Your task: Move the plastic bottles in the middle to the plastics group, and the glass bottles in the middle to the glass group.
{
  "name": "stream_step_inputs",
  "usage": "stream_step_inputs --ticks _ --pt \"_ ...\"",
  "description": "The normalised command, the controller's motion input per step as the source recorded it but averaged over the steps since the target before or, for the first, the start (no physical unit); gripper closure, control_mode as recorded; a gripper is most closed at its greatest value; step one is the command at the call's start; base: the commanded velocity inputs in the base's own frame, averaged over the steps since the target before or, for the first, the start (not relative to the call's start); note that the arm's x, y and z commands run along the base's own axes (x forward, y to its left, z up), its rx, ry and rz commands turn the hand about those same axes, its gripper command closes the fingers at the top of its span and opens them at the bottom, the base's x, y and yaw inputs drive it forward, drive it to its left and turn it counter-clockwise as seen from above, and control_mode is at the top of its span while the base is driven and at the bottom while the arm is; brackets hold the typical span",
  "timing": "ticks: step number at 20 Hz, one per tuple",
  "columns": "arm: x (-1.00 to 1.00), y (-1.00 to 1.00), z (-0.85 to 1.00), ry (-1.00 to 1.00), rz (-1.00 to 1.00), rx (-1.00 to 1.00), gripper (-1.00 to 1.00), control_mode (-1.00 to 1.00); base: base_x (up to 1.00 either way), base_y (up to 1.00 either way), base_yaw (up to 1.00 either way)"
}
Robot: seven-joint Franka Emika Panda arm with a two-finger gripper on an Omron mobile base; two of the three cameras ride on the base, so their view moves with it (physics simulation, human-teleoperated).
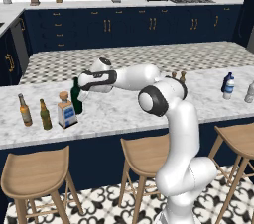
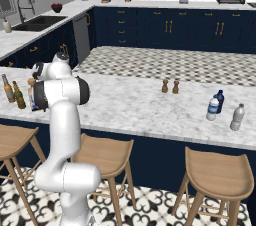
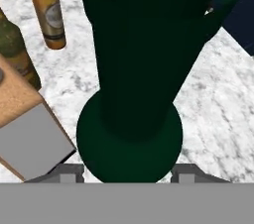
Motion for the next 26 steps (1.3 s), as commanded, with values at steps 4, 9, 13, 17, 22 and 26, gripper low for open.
stream_step_inputs --ticks 4,9,13,17,22,26 --pt "-0.01 0.00 0.00 0.00 0.00 0.00 -1.00 -1.00 0.00 0.00 0.00" --pt "-0.06 0.00 0.00 0.00 0.00 0.00 -1.00 -1.00 0.00 0.00 0.00" --pt "-0.13 0.00 0.00 0.00 0.00 0.00 -1.00 -1.00 0.00 0.00 0.00" --pt "-0.11 -0.02 0.00 0.00 0.00 0.00 -1.00 -1.00 0.00 0.00 0.00" --pt "-0.08 -0.29 0.02 -0.05 -0.01 0.03 -1.00 -1.00 0.00 0.00 0.00" --pt "-0.05 -0.41 0.04 -0.07 -0.02 0.09 -1.00 -1.00 0.00 0.00 0.00"
